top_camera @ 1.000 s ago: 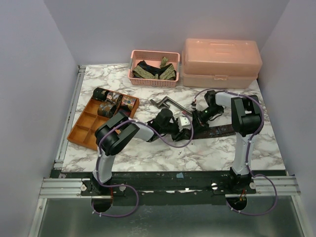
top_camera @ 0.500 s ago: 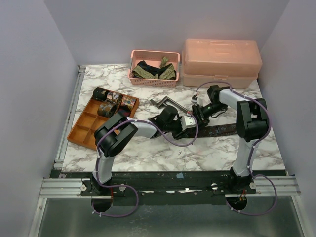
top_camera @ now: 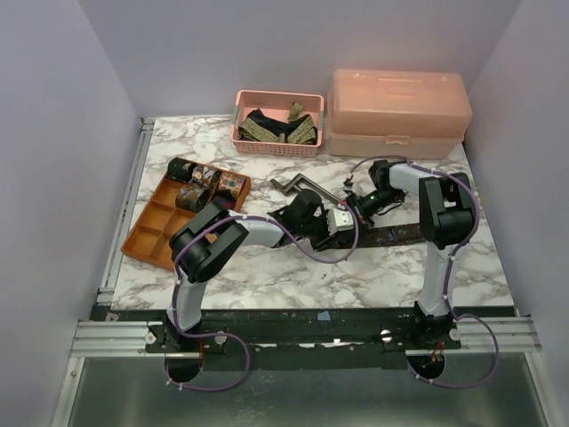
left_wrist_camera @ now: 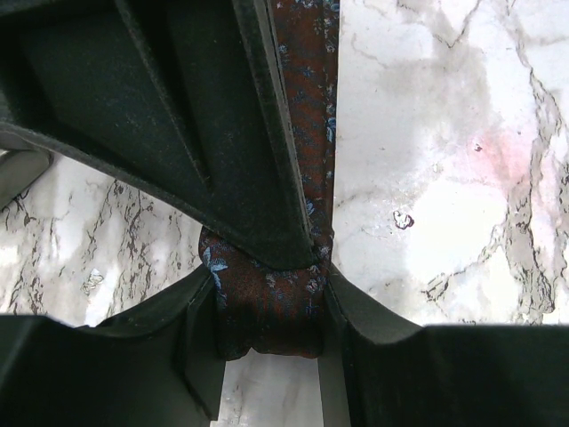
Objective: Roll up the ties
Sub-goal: Roll the tie at the center of the board.
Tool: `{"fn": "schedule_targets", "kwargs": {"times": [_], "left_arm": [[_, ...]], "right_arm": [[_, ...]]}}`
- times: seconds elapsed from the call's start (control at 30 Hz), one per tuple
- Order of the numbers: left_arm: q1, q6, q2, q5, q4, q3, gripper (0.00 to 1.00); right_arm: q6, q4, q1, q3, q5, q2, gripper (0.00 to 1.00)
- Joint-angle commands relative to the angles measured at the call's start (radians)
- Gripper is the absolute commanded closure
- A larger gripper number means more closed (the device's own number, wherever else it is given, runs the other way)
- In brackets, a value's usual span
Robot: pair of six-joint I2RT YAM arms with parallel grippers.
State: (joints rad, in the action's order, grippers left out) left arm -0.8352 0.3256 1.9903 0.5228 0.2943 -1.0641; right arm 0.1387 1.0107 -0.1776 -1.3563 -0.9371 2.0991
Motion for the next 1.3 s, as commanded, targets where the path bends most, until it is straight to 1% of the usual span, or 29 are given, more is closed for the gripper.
{"fn": "schedule_targets", "kwargs": {"times": [0.0, 0.1, 0.23, 0.47, 0.6, 0.67, 0.7, 0.73, 0.8, 0.83, 0.87, 0.9, 0.93, 0.97, 1.0, 1.03, 1.07, 1.13, 1.27], "left_arm": [[-0.001, 0.018, 0.039, -0.042, -0.132, 0.049, 0.66], [0.002, 0.007, 0.028, -0.008, -0.094, 0.052, 0.61], [0.004, -0.022, 0.024, 0.042, -0.008, 0.05, 0.56], [0.002, -0.095, 0.063, 0.112, 0.107, 0.026, 0.56], [-0.001, -0.121, 0.088, 0.125, 0.157, 0.014, 0.57], [-0.005, -0.121, 0.102, 0.118, 0.15, -0.005, 0.62], [-0.009, -0.117, 0.11, 0.104, 0.132, -0.016, 0.66], [-0.01, -0.108, 0.116, 0.084, 0.099, -0.033, 0.74], [-0.012, -0.09, 0.12, 0.033, 0.027, -0.048, 0.83], [-0.012, -0.076, 0.116, 0.003, -0.005, -0.042, 0.85], [-0.012, -0.058, 0.109, -0.018, -0.028, -0.027, 0.86], [-0.012, -0.042, 0.1, -0.038, -0.059, -0.008, 0.87], [-0.01, -0.025, 0.09, -0.046, -0.075, 0.01, 0.87], [-0.01, -0.013, 0.081, -0.054, -0.081, 0.035, 0.87], [-0.009, -0.002, 0.073, -0.064, -0.086, 0.052, 0.88], [-0.009, 0.003, 0.067, -0.063, -0.091, 0.065, 0.88], [-0.008, 0.008, 0.064, -0.059, -0.097, 0.074, 0.88], [-0.008, 0.008, 0.063, -0.054, -0.102, 0.079, 0.88], [-0.008, -0.001, 0.074, -0.052, -0.116, 0.052, 0.87]], "right_arm": [[0.013, -0.075, 0.009, 0.039, 0.163, 0.024, 1.0], [0.005, -0.081, 0.04, 0.045, 0.209, 0.044, 1.0], [-0.004, -0.092, 0.046, 0.031, 0.243, 0.06, 1.0], [-0.008, -0.105, 0.046, 0.008, 0.272, 0.097, 1.0], [-0.013, -0.118, 0.046, 0.007, 0.288, 0.117, 1.0], [-0.013, -0.124, 0.046, 0.011, 0.296, 0.124, 1.0], [-0.011, -0.124, 0.046, 0.011, 0.296, 0.126, 1.0], [-0.004, -0.114, 0.046, 0.006, 0.288, 0.127, 1.0], [0.024, -0.076, 0.046, -0.008, 0.246, 0.109, 0.99], [0.036, -0.062, 0.05, -0.011, 0.216, 0.084, 0.89], [0.047, -0.048, 0.054, -0.013, 0.193, 0.059, 0.72], [0.056, -0.031, 0.059, -0.016, 0.177, 0.03, 0.61], [0.062, -0.019, 0.061, -0.019, 0.169, 0.003, 0.53], [0.073, -0.001, 0.063, -0.024, 0.152, -0.015, 0.47], [0.081, 0.015, 0.064, -0.028, 0.137, -0.028, 0.44], [0.084, 0.028, 0.064, -0.029, 0.115, -0.035, 0.36], [0.086, 0.034, 0.064, -0.028, 0.097, -0.039, 0.33], [0.075, 0.029, 0.064, -0.02, 0.053, -0.031, 0.32], [0.061, 0.022, 0.055, -0.01, -0.01, 0.003, 0.38]]}}
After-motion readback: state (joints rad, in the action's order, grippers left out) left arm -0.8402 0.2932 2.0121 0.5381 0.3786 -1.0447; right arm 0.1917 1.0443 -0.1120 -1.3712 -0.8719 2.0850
